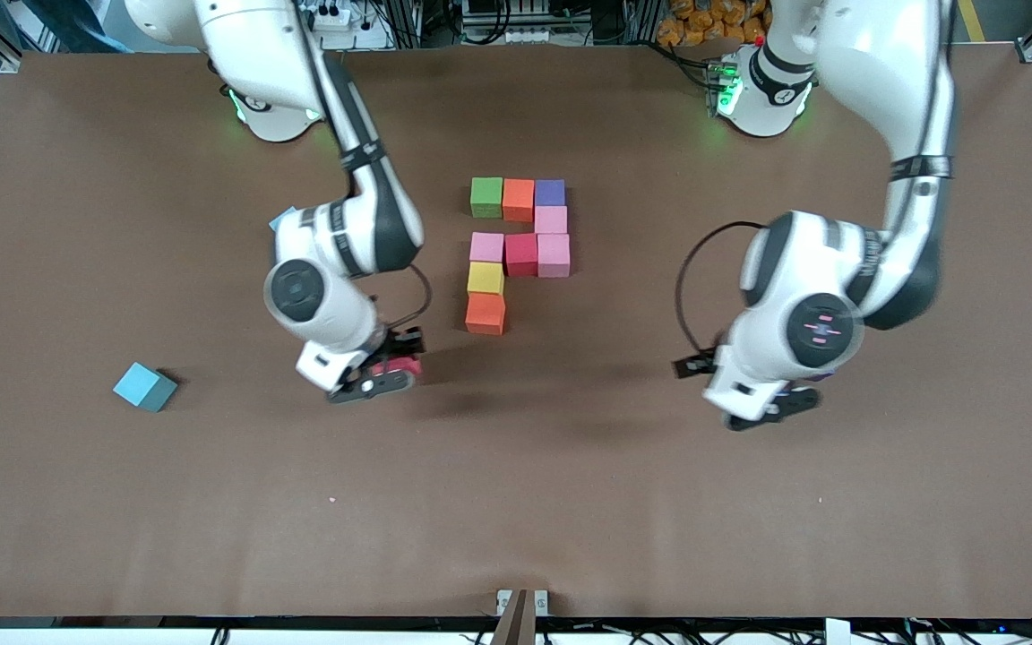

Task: Form number 2 with 11 blocks
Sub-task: 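Release orange with the left gripper while the right gripper carries pink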

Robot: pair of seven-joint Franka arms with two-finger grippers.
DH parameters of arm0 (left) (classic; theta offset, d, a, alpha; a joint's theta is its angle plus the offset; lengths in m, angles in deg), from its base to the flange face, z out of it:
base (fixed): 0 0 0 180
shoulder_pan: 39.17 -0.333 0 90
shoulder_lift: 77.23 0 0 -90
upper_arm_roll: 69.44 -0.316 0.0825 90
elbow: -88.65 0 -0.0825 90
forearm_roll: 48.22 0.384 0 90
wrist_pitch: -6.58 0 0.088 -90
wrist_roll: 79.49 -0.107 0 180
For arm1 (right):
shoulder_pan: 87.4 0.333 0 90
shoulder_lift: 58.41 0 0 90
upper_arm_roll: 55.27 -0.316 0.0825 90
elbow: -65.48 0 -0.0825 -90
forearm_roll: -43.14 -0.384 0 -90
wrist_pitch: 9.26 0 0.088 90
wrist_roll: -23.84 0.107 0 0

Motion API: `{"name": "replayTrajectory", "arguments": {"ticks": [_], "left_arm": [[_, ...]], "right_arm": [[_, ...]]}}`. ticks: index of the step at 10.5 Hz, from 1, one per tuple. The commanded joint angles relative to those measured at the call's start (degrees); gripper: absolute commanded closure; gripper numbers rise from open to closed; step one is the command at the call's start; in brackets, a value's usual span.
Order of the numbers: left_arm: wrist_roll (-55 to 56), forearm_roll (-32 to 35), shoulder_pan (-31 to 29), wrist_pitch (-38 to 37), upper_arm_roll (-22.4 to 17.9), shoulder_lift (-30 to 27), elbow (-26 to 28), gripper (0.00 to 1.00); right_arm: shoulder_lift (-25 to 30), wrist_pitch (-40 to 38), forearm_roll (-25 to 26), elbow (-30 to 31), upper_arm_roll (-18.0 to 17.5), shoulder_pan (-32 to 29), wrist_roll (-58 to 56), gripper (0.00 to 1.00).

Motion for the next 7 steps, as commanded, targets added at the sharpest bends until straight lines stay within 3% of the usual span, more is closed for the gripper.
{"name": "replayTrajectory", "arguments": {"ticks": [1,3,7], "left_arm": [[-0.59,1.03,-2.07,1.54,-1.71,-4.33,6.6,0.0],[-0.67,1.03,-3.03,4.59,-3.47,-6.96,11.68,0.0],[-0.76,0.94,-4.27,20.31,-3.39,-8.03,24.77,0.0]], "right_arm": [[0.13,-0.54,0.02,-0.95,0.19,4.2,14.75,0.71],[-0.39,-0.45,-0.33,-2.87,0.1,7.98,31.17,0.71],[-1.71,0.95,-0.33,-5.52,-4.91,9.32,65.11,0.71]]}}
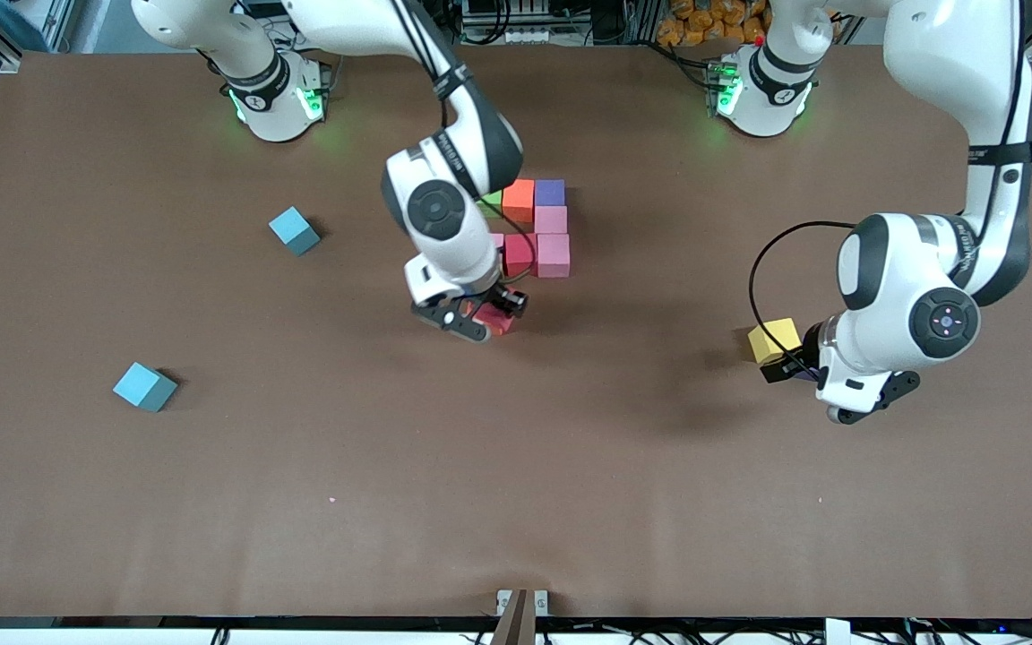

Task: Form number 2 with 11 blocks
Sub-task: 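Release orange with the left gripper while the right gripper carries pink, then place the pink cube with the right gripper while the left grasps yellow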

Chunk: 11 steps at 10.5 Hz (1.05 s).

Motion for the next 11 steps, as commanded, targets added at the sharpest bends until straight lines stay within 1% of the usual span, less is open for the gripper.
{"name": "replayTrajectory", "arguments": {"ticks": [1,2,3,6,8,11], "left_arm": [[-0.49,0.45,-0.1,6.85,0.21,-2.14,7.75,0.0],[-0.4,0.36,-0.1,7.13,0.21,-2.05,8.55,0.0],[-0.49,0.36,-0.1,7.13,0.3,-2.14,9.34,0.0],[-0.49,0.36,-0.1,7.13,0.48,-2.23,11.01,0.0],[-0.49,0.36,-0.01,7.22,0.65,-2.05,12.15,0.0],[-0.49,1.15,0.08,7.22,0.65,-2.14,13.39,0.0]], "right_arm": [[-1.96,3.33,-0.04,-1.4,-1.67,-0.34,19.43,0.71],[-2.83,7.1,-0.13,-1.4,-2.72,-0.43,28.59,0.7],[-3.36,9.83,-0.31,-1.4,-2.9,-0.6,35.81,0.7],[-5.99,12.93,-0.4,-1.48,-3.43,-0.78,52.63,0.7],[-7.14,14.86,-1.53,-1.49,-5.18,-1.22,60.54,0.7],[-8.99,14.96,-1.89,-1.75,-6.77,-1.22,61.72,0.7]]}}
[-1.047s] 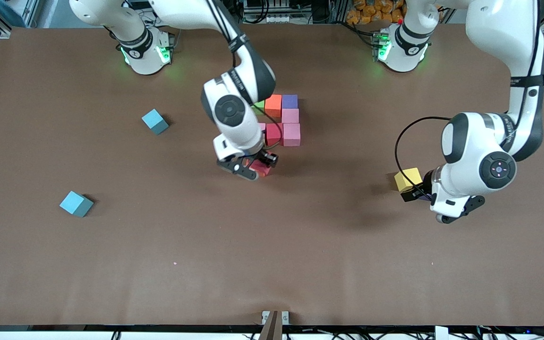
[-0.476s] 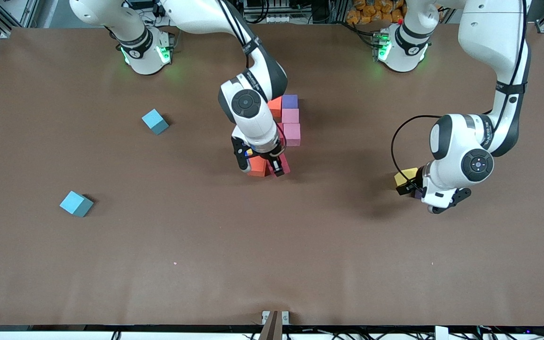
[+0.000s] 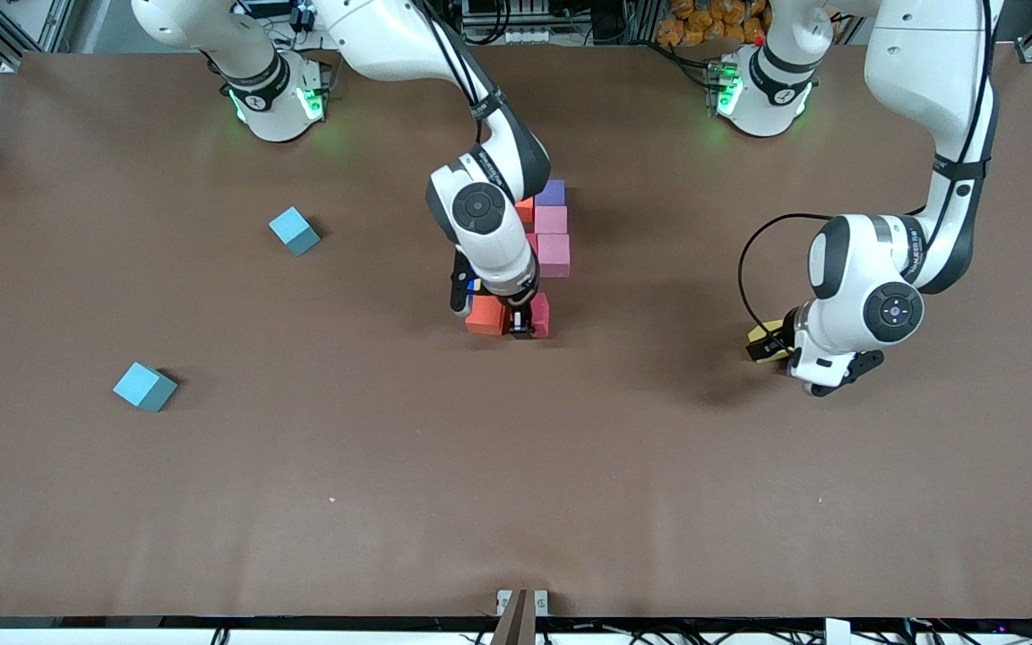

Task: Form number 2 with 11 blocks
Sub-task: 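Place the pink cube with the right gripper while the left grasps yellow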

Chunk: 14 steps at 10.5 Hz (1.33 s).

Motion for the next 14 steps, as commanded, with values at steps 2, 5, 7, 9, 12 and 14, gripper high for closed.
{"name": "replayTrajectory", "arguments": {"ticks": [2,5,7,9,12,14], "left_arm": [[-0.66,1.24,0.18,1.05,0.29,-1.73,2.4,0.0],[-0.66,4.92,0.36,1.14,0.29,-0.94,2.4,0.0],[-0.75,5.02,0.36,2.01,0.38,-0.68,2.4,0.0],[-1.45,5.02,0.44,3.32,0.47,0.2,2.4,0.0],[-3.2,5.02,0.45,4.56,0.38,1.52,2.31,0.0],[-3.39,4.93,0.44,5.18,0.38,2.4,1.79,0.0]], "right_arm": [[-1.51,-0.24,-0.74,-1.57,-1.4,-0.93,0.46,0.7],[-1.6,-3.05,-0.12,-1.3,-1.4,-0.84,-0.34,0.7],[-1.6,-4.19,1.63,-1.13,-1.4,-1.01,-0.51,0.7],[-1.6,-5.42,3.47,-1.13,-1.31,-1.1,-0.51,0.7],[-1.51,-6.48,4.72,-1.57,-1.31,-2.16,-0.51,0.7],[-1.51,-6.4,4.72,-1.65,-1.31,-2.77,-0.51,0.69]]}}
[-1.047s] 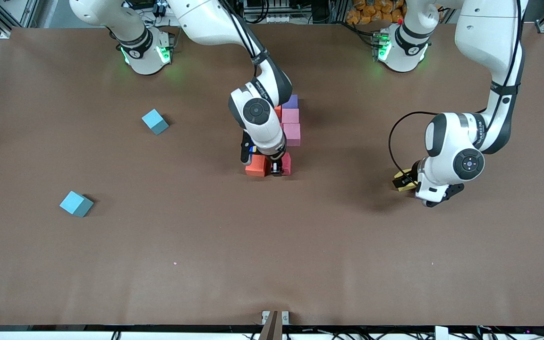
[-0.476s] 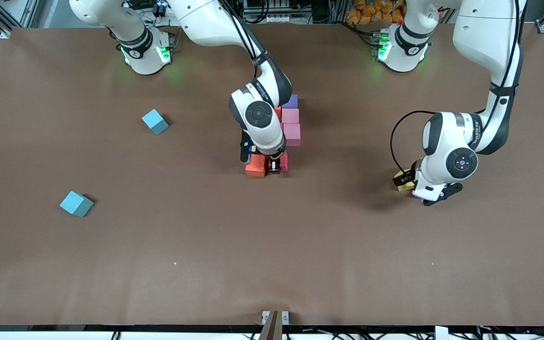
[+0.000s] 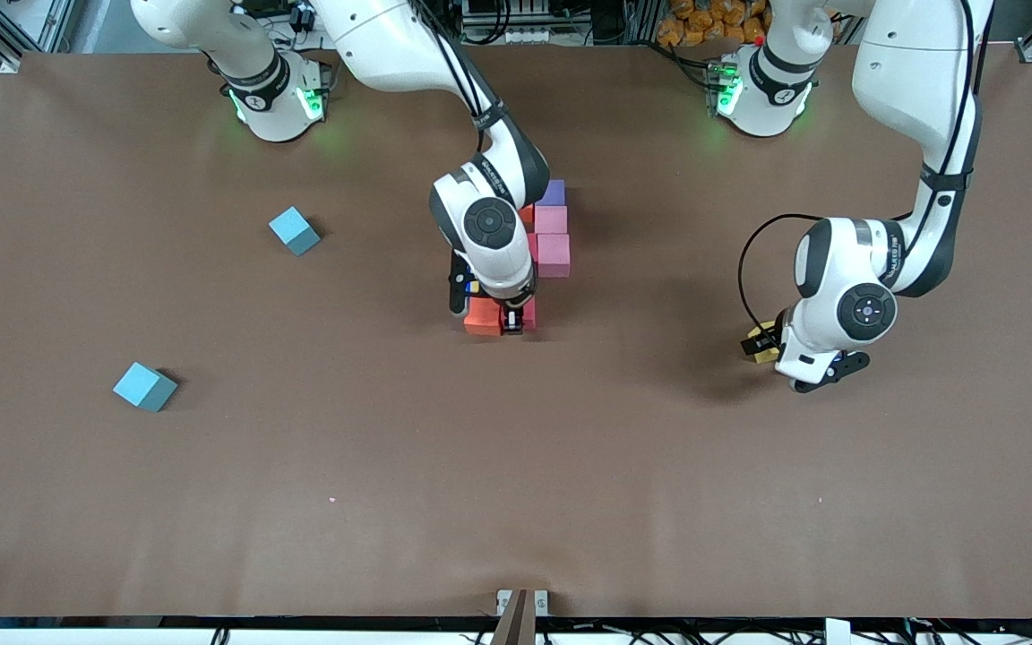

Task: Form number 2 with 11 blocks
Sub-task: 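Place the pink cube with the right gripper while the left grasps yellow, then carry yellow to the column with the left gripper while the right withdraws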

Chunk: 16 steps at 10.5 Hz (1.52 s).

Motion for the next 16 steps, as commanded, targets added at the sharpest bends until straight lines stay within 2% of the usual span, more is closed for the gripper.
{"name": "replayTrajectory", "arguments": {"ticks": [1,2,3,4,5,7,10,13,15,16], "left_arm": [[-0.43,1.05,0.29,0.88,-0.04,0.21,-0.23,0.28],[-0.51,1.05,0.38,0.88,-0.04,0.38,-0.32,0.55],[-0.51,1.14,0.47,0.88,-0.04,0.55,-0.49,0.79],[-0.51,1.14,0.64,0.88,-0.04,0.56,-0.67,0.93],[-0.51,1.14,0.73,0.88,0.05,0.38,-1.1,0.96],[2.45,0.53,0.91,0.45,2.75,-0.06,-3.12,0.96],[19.82,0.44,1.34,0.09,8.47,0.64,-8.12,0.98],[25.04,0.17,3.36,0.09,10.05,1.17,-9.72,0.98],[35.55,-0.79,3.54,0.09,12.86,2.13,-11.65,0.98],[39.61,-0.8,4.33,0.09,13.75,3.18,-12.79,0.98]], "right_arm": [[-0.46,-0.76,0.85,-1.2,-0.65,-1.38,-0.02,0.69],[-0.46,-0.59,0.76,-1.46,-0.65,-1.81,-0.02,0.67],[-0.54,-0.59,0.76,-1.55,-0.74,-1.9,-0.02,0.59],[-0.54,-0.5,0.76,-1.64,-0.65,-1.82,-0.02,0.2],[-0.46,-0.58,0.76,-1.81,-0.65,-1.82,-0.11,0.0],[-0.37,-1.02,0.76,-4.09,-0.65,-1.9,-0.11,0.0],[0.16,-4.7,0.76,-7.78,-0.65,-1.82,0.15,0.0],[0.95,-11.46,0.32,-11.47,-0.48,-1.38,0.42,0.0],[1.39,-12.54,1.02,-11.48,0.05,-2.43,-2.02,0.0],[1.82,-12.54,1.28,-11.48,0.92,-3.3,-7.35,0.0]]}}
